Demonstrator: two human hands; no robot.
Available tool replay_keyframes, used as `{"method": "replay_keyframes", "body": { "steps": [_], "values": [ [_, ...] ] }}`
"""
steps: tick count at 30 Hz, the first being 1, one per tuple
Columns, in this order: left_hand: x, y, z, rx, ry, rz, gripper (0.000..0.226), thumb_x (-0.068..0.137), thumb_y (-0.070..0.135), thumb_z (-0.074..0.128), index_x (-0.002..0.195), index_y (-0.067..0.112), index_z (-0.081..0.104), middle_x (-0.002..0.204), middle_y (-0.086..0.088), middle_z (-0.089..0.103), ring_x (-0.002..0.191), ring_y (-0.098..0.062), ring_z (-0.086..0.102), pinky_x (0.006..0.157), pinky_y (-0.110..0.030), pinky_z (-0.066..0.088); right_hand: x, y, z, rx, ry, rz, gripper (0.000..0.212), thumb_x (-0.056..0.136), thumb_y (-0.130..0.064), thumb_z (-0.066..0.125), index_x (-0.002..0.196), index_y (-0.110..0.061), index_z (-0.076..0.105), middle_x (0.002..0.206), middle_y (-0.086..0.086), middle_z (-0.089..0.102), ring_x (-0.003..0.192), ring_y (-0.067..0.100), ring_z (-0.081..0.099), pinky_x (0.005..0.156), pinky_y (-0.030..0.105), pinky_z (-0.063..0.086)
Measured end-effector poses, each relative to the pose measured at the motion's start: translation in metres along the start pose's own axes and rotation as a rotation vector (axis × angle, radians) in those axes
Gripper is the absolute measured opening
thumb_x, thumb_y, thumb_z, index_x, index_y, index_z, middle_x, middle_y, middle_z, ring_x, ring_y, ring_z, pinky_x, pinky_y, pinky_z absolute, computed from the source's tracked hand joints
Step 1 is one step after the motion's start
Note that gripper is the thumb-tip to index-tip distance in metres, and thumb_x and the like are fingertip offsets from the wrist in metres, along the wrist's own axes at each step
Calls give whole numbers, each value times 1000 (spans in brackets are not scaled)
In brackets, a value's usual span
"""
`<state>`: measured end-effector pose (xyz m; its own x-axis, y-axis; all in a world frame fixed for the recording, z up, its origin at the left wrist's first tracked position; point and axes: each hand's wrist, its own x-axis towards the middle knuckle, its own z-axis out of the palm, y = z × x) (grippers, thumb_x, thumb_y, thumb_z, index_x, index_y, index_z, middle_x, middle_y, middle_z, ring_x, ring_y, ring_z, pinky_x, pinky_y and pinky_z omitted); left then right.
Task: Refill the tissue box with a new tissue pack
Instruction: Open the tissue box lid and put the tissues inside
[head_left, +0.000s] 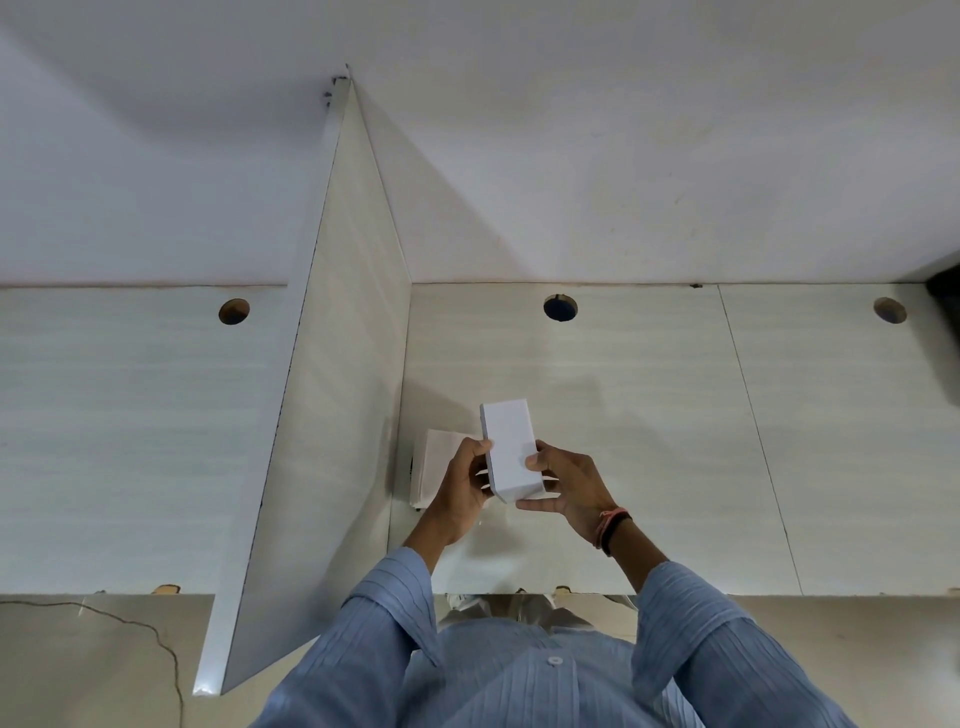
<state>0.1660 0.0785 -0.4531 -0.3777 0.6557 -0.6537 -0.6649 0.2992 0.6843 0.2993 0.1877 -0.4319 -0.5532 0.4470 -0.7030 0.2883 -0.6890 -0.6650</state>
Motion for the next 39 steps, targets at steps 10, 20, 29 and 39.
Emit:
{"method": "replay_keyframes", "body": {
  "steps": [10,20,29,39],
  "values": [
    [3,17,-1,-172,-16,25,47,91,47,47,116,16,71,105,-12,71,100,-27,60,86,-43,48,4,-5,-14,377,9,82,70,65,-33,73,128,-12,54,131,21,51,122,50,54,92,68,52],
    [-1,9,-20,-410,8,-25,65,83,52,56,128,6,68,121,-26,61,114,-42,51,101,-55,38,9,33,-46,726,67,250,67,78,-38,64,136,-7,54,137,26,50,128,53,48,102,71,43],
    [-7,7,-26,-400,34,-56,66,85,52,53,132,7,65,129,-26,60,119,-44,53,107,-58,36,19,49,-55,828,140,275,54,85,-34,58,126,1,55,131,30,52,125,57,48,100,69,44],
    [-4,4,-23,-427,66,-76,66,83,52,57,133,10,64,127,-21,60,118,-38,52,105,-55,38,29,65,-58,652,372,265,33,97,-8,55,129,0,50,128,24,49,97,46,60,85,58,59]
  ]
}}
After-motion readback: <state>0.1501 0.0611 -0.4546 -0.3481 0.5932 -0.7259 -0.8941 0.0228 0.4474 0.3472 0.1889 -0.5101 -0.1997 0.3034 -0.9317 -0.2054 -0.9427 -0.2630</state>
